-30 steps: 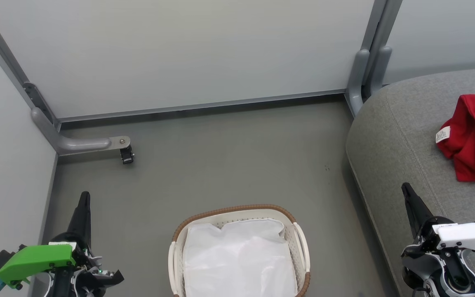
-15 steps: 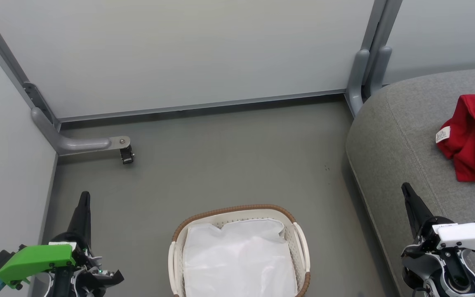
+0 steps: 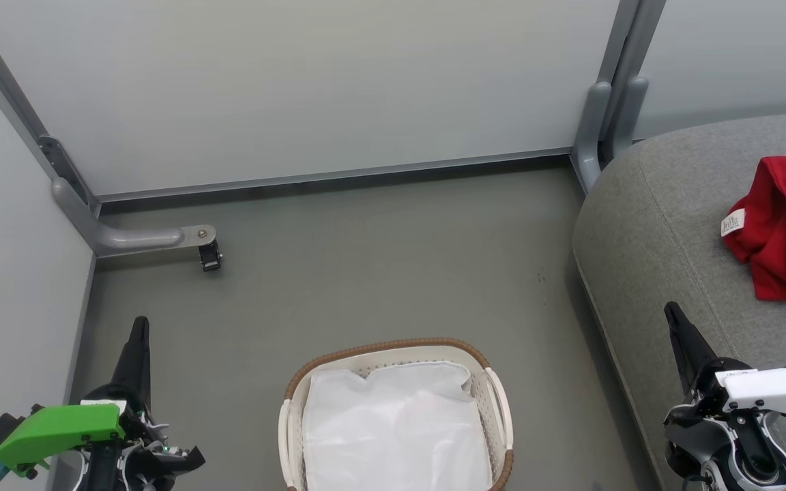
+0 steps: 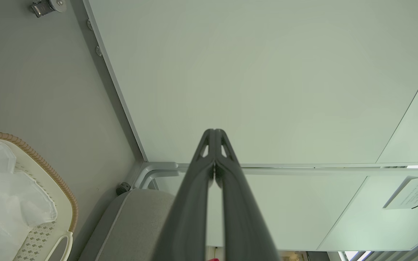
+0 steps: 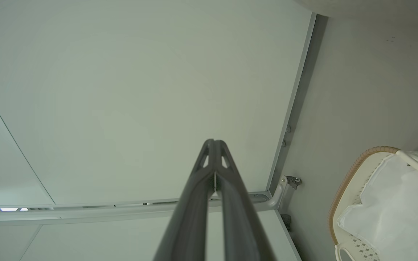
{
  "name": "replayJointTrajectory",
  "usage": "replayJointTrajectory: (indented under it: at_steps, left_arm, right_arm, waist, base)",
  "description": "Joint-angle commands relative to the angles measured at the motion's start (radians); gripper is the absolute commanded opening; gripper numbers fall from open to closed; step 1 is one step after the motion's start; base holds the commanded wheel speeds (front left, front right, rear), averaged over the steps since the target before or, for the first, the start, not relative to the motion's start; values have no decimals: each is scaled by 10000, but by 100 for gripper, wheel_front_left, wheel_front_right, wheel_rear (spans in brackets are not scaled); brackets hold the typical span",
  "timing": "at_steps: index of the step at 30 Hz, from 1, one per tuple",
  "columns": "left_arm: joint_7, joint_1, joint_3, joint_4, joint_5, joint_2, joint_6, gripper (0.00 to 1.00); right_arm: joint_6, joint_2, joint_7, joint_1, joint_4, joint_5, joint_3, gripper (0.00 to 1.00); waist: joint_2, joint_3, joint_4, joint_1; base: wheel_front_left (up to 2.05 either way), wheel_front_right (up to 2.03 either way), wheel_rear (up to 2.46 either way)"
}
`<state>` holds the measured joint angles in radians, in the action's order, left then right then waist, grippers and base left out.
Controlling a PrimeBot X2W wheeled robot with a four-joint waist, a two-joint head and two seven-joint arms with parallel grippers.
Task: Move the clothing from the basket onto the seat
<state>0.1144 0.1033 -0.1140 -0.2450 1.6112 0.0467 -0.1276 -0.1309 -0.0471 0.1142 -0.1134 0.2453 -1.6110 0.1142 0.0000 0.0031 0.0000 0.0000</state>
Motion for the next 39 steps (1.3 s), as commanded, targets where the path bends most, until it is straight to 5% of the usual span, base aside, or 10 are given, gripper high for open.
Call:
replayJointTrajectory:
  at_steps: [1, 39]
  left_arm:
    - [30, 102, -17, 13, 34, 65, -62, 0]
    - [29, 101, -17, 14, 35, 66, -63, 0]
  right_arm:
    - [3, -59, 33, 110, -36, -38, 16, 0]
    - [2, -60, 32, 109, -36, -39, 14, 0]
  waist:
    - [0, 0, 0, 0]
    - [0, 0, 0, 0]
  base:
    - [0, 0, 0]
    - [0, 0, 0]
